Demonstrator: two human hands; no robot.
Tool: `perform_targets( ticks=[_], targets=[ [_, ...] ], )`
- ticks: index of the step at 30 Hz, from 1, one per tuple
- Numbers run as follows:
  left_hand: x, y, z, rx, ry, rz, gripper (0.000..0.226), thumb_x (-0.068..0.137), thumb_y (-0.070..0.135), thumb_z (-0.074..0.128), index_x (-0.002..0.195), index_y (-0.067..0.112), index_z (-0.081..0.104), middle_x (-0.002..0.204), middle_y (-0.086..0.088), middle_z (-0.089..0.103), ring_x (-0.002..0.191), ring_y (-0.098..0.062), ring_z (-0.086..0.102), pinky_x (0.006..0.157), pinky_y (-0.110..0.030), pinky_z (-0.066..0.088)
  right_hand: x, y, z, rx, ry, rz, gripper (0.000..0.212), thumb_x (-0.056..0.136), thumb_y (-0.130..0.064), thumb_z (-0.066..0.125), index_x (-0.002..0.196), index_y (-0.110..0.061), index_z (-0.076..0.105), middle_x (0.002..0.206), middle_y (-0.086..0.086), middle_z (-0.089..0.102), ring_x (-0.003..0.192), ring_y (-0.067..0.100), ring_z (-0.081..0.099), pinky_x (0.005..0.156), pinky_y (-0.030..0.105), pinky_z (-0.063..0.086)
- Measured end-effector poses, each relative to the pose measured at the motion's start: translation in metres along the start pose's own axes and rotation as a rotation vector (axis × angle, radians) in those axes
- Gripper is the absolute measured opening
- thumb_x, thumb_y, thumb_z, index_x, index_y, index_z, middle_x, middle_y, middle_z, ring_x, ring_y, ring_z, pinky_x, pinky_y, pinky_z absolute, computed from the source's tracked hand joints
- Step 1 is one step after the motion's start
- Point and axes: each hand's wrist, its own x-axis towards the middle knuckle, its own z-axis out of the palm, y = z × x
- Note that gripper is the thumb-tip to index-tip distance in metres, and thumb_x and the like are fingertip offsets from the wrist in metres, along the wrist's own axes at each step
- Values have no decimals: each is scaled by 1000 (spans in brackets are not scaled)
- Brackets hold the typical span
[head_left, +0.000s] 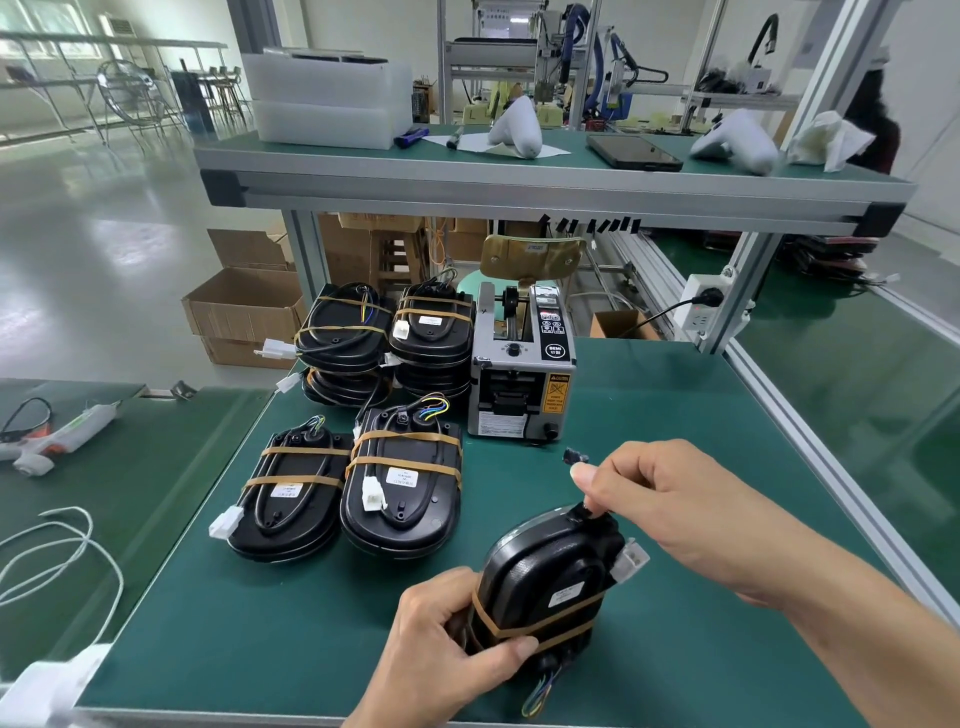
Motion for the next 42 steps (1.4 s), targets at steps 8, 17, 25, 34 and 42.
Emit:
perform_targets(
  ticks=[8, 17, 25, 34, 42],
  targets=[
    [0, -2, 0, -11, -3, -5, 28, 73, 43, 93, 81, 25, 73, 72, -2, 62, 65, -27, 59, 58, -48, 49, -5, -2, 11, -164, 150, -67, 59, 87, -75, 51, 75, -17, 60, 80, -15, 60, 64, 2, 53, 60, 22, 40],
    [0, 2, -1, -33, -1, -12, 29, 74, 46, 93, 83, 23, 76, 73, -4, 64, 67, -28, 61, 60, -49, 50, -9, -1, 25, -200, 267, -100, 50, 86, -67, 57, 67, -21, 59, 79, -9, 59, 80, -1, 54, 63, 22, 39],
    [0, 6, -2, -47, -11, 4, 24, 74, 42, 93, 86, 29, 76, 73, 1, 64, 67, -25, 61, 59, -45, 50, -16, -4, 29, -229, 316, -116, 42, 90, -60, 61, 68, -24, 58, 80, -9, 59, 86, 1, 54, 67, 16, 40],
    [0, 5, -2, -22, -20, 23, 25, 73, 44, 92, 86, 31, 76, 73, 1, 64, 67, -23, 61, 60, -45, 51, -22, -7, 33, -256, 337, -100, 39, 92, -56, 59, 69, -24, 54, 81, -9, 56, 87, 1, 51, 67, 16, 39],
    [1, 7, -3, -11, -27, 64, 27, 73, 43, 93, 87, 48, 71, 73, 4, 61, 66, -20, 60, 59, -43, 50, -23, 1, 33, -184, 332, -69, 41, 87, -60, 59, 70, -23, 55, 82, -10, 58, 88, 0, 54, 66, 18, 39]
  ],
)
